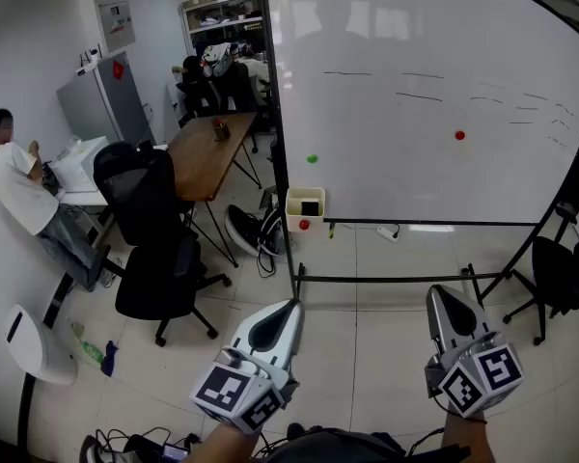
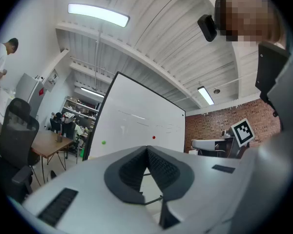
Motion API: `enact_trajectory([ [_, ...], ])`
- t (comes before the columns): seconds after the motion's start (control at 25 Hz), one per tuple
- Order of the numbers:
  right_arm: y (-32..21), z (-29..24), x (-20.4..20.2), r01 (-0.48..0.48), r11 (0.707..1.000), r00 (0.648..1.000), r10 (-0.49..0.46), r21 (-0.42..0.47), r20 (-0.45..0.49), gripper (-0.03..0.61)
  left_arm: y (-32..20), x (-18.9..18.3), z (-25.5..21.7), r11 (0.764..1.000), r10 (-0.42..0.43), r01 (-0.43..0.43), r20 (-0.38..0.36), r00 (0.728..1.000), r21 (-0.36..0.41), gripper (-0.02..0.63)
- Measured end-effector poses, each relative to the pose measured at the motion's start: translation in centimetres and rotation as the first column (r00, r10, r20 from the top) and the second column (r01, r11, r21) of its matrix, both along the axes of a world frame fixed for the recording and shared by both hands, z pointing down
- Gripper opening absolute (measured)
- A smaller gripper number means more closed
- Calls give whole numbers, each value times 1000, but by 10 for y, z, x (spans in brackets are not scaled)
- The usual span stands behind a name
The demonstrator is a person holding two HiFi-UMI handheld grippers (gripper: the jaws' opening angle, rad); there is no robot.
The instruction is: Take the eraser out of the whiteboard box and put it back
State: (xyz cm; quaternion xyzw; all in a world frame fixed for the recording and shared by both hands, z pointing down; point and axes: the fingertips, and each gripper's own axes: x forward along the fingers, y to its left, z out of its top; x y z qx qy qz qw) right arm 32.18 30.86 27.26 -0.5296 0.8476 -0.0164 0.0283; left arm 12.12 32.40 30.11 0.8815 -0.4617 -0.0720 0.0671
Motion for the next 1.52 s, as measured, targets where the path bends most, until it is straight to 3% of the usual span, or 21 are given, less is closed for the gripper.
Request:
enact_trajectory([
  [0.32, -29, 8, -79, -12, 1000, 1000, 12, -6, -6, 15, -27, -81, 9, 1000, 6, -6, 0, 1000, 2, 28],
  [0.56, -61, 11, -110, 15, 1000, 1000, -15, -10, -20, 15, -54, -102, 16, 1000, 2, -2, -5, 1000, -18, 28],
  [1.28, -200, 12, -54, 93, 996, 995, -92, -14, 34, 15, -193, -29, -2, 999, -38, 39, 59, 998, -17, 28],
  [1.52, -248, 20, -54, 133, 991, 991, -133, -29, 27, 15, -241, -20, 4, 999, -39, 41, 87, 995, -20, 28],
])
